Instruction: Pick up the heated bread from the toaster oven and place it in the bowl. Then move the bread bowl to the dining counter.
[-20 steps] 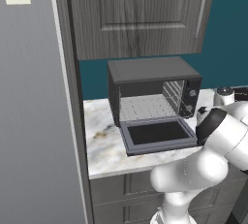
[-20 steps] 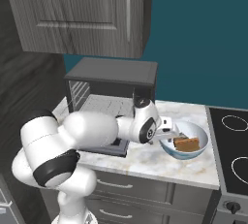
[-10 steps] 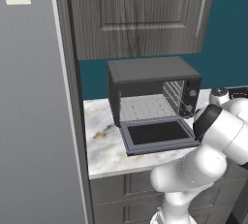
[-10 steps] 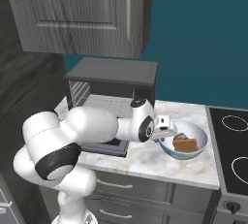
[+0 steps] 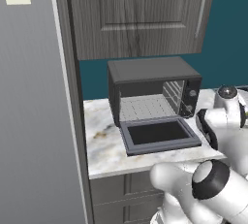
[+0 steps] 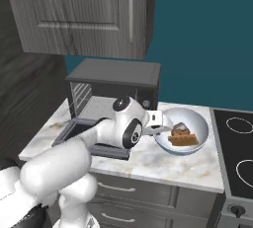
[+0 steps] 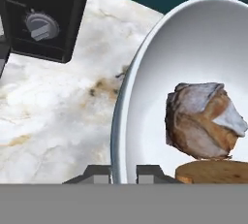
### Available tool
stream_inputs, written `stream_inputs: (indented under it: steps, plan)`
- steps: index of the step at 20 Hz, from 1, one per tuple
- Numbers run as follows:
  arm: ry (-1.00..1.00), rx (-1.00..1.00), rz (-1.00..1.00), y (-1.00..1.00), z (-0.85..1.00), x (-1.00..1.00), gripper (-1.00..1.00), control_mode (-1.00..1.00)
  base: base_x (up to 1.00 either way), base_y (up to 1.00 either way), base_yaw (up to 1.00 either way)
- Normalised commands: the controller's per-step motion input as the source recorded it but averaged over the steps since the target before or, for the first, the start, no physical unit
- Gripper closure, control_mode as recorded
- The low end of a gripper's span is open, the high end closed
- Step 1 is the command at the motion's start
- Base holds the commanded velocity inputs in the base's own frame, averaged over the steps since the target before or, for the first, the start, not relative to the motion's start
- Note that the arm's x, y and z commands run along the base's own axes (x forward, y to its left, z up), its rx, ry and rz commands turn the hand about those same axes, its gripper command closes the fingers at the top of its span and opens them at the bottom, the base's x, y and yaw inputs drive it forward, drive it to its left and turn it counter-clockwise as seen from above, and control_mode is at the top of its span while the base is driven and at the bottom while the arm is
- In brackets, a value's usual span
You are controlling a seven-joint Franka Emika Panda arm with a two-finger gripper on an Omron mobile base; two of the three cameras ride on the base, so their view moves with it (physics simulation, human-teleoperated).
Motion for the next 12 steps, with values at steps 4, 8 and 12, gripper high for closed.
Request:
stream_inputs:
  steps: [4, 8, 12]
  plan:
    - [-0.27, -0.14, 0.12, 0.92, 1.00, -0.58, 1.00, -1.00, 0.00, 0.00, 0.00]
    - [-0.15, -0.12, 0.21, 0.84, 1.00, -0.63, 1.00, -1.00, 0.00, 0.00, 0.00]
    - [-0.03, -0.17, 0.29, 1.00, 0.97, -0.60, 1.00, -1.00, 0.00, 0.00, 0.00]
